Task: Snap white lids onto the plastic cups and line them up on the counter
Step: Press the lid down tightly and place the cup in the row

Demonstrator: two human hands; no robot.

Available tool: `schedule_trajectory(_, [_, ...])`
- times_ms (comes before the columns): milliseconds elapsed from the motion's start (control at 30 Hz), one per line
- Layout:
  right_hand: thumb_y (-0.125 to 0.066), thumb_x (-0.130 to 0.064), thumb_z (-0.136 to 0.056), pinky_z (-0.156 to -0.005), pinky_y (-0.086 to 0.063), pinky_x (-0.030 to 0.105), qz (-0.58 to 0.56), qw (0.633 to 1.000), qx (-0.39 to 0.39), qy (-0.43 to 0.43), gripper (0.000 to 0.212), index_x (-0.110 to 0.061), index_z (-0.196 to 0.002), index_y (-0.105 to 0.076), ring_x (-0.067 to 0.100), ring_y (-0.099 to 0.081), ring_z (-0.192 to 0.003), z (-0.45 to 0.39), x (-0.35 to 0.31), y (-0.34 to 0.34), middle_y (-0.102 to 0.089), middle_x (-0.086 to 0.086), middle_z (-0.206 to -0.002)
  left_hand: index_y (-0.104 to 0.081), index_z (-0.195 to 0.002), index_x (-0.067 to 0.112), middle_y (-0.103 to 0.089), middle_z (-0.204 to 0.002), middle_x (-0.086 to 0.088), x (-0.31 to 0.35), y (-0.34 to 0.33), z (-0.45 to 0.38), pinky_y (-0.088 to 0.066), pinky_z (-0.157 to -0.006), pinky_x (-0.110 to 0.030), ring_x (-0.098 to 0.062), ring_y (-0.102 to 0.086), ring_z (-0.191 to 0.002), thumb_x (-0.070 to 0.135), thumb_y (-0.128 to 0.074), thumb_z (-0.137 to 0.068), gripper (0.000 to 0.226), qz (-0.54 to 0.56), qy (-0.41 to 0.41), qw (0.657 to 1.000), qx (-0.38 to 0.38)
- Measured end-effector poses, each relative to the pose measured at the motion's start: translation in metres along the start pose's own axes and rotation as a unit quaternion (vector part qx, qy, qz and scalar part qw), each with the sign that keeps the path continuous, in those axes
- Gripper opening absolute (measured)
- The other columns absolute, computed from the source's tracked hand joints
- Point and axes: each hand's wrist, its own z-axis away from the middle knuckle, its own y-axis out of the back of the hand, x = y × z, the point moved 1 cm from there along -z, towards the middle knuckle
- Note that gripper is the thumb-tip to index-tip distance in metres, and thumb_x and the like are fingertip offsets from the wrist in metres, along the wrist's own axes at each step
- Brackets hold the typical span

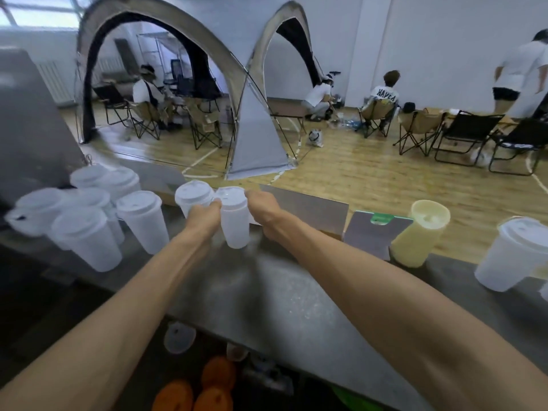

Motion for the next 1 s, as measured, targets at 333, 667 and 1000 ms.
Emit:
schedule_trajectory(333, [-0.056,-0.020,-0.100,-0.093,-0.056,0.041,-0.053,0.997,0.053,0.018,0.034,-0.006,-0.131,-0.057,0.022,-0.060,-0.103,0.014,0.007,0.011,-0.061,0.008,-0.123,-0.054,-0.129,0.009,-0.062,-0.120,-0.007,-0.004,-0.010,0.009,-0.041,-0.085,-0.034,-0.023,-0.056,-0.105,0.033,-0.051,-0.102,0.036,-0.017,-0.035,0.999,-0.011])
schedule_trajectory(667, [-0.066,-0.029,-0.097,-0.071,-0.064,0.036,-0.108,0.977,0.182,-0.004,0.015,-0.019,-0.107,-0.065,0.024,-0.072,-0.098,0.143,0.073,0.184,-0.072,0.004,-0.109,-0.054,-0.116,0.019,-0.065,-0.115,-0.004,-0.005,-0.124,0.148,-0.055,-0.091,-0.043,-0.020,-0.063,-0.103,0.033,-0.052,-0.102,0.020,-0.013,-0.129,0.976,-0.174])
schedule_trajectory(1000, [-0.060,-0.028,-0.101,-0.065,-0.062,0.030,-0.108,0.945,0.306,-0.043,0.018,-0.017,-0.112,-0.068,0.022,-0.070,-0.099,0.221,0.132,0.304,-0.071,0.000,-0.112,-0.053,-0.121,0.021,-0.061,-0.120,-0.004,-0.018,-0.253,0.240,-0.053,-0.088,-0.037,-0.018,-0.060,-0.103,0.038,-0.046,-0.103,0.026,-0.065,-0.172,0.938,-0.295])
